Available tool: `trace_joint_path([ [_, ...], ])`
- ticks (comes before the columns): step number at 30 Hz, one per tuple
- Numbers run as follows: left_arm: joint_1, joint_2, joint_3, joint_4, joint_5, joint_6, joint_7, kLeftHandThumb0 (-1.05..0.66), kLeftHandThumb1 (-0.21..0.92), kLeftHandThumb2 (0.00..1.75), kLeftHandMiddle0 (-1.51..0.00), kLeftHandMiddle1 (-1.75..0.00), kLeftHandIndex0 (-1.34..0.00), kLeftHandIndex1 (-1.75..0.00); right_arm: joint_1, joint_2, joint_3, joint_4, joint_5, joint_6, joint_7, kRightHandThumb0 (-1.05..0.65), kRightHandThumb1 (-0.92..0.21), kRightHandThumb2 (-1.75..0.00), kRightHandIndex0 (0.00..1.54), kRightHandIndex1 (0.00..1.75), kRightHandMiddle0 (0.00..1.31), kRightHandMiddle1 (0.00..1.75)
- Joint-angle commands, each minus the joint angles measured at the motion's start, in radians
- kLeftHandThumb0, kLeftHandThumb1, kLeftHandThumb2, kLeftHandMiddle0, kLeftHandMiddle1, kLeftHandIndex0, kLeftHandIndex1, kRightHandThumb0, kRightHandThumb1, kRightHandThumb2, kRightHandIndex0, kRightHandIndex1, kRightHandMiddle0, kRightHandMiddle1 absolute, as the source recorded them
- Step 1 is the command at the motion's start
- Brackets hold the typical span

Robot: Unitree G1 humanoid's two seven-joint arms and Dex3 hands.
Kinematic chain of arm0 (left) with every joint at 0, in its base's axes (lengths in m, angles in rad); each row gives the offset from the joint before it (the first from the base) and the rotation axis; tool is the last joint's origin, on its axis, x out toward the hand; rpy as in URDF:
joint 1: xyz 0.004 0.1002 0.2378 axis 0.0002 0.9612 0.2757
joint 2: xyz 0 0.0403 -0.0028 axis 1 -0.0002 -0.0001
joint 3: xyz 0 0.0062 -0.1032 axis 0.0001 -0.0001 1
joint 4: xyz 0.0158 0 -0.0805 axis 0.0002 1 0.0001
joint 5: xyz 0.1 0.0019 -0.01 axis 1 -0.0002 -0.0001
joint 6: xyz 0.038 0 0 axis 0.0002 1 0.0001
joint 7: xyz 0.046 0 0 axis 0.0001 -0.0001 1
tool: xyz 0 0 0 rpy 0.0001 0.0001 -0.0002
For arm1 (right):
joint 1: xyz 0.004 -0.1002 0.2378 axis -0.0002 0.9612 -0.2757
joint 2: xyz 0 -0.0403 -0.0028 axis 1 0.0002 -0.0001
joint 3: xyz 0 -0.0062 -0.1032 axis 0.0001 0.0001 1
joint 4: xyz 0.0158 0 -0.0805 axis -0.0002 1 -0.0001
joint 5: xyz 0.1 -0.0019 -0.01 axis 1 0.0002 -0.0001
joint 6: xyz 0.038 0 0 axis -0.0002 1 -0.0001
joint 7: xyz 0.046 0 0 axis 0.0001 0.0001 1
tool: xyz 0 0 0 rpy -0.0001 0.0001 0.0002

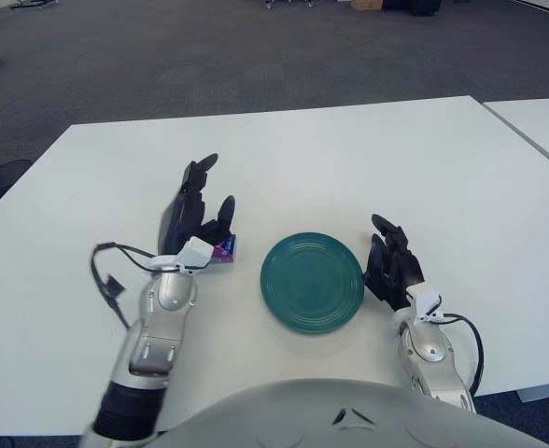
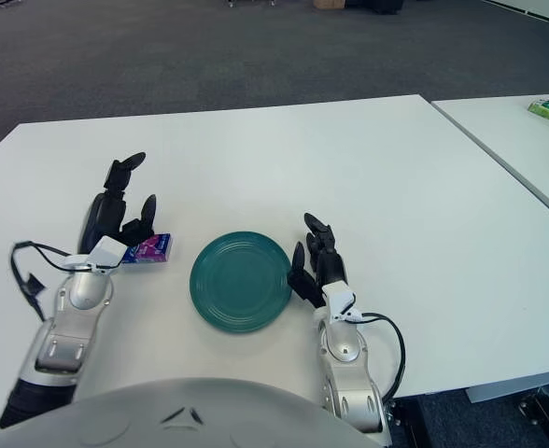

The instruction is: Put the gum into the plate.

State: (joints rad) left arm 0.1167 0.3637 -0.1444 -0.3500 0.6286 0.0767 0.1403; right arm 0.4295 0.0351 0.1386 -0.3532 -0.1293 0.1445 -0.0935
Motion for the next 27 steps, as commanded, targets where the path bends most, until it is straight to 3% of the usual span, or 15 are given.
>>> trace_joint_path([
  [1,-0.040,0.075,-0.022,0.050,0.079,-0.022,-0.058,-1.04,0.92,0.68,-0.26,0.00,-0.15,-0.85,0.009,0.003,-0.010,0.050,0.008,0.057,0.002,-0.71,-0.92,-0.92,0.26,0.01,0.00,0.48],
  [7,-0.151,0.142,-0.095,0.194,0.127,-0.041,-0.194,-1.05,0.92,0.63,-0.21,0.00,-0.09,-0.82,-0.008,0.007,-0.003,0.070,0.005,0.050,0.004,-0.70,-0.92,-0.92,0.26,0.00,0.00,0.49],
  [14,-0.270,0.231,-0.165,0.369,0.150,-0.150,-0.309,-1.05,0.92,0.60,-0.20,0.00,-0.07,-0.82,-0.009,0.010,0.012,0.080,-0.011,0.037,-0.005,-0.70,-0.92,-0.92,0.25,0.00,0.00,0.49],
  [21,-0.301,0.311,-0.197,0.480,0.147,-0.301,-0.332,-1.05,0.92,0.59,-0.22,-0.01,-0.05,-0.82,-0.007,0.008,0.019,0.095,-0.016,0.005,-0.011,-0.70,-0.92,-0.92,0.26,0.01,0.00,0.49],
  [27,-0.323,0.335,-0.216,0.553,0.146,-0.382,-0.342,-1.05,0.92,0.56,-0.25,-0.02,-0.05,-0.84,-0.014,0.010,0.008,0.109,-0.002,-0.014,-0.009,-0.68,-0.92,-0.92,0.25,0.00,0.00,0.49],
])
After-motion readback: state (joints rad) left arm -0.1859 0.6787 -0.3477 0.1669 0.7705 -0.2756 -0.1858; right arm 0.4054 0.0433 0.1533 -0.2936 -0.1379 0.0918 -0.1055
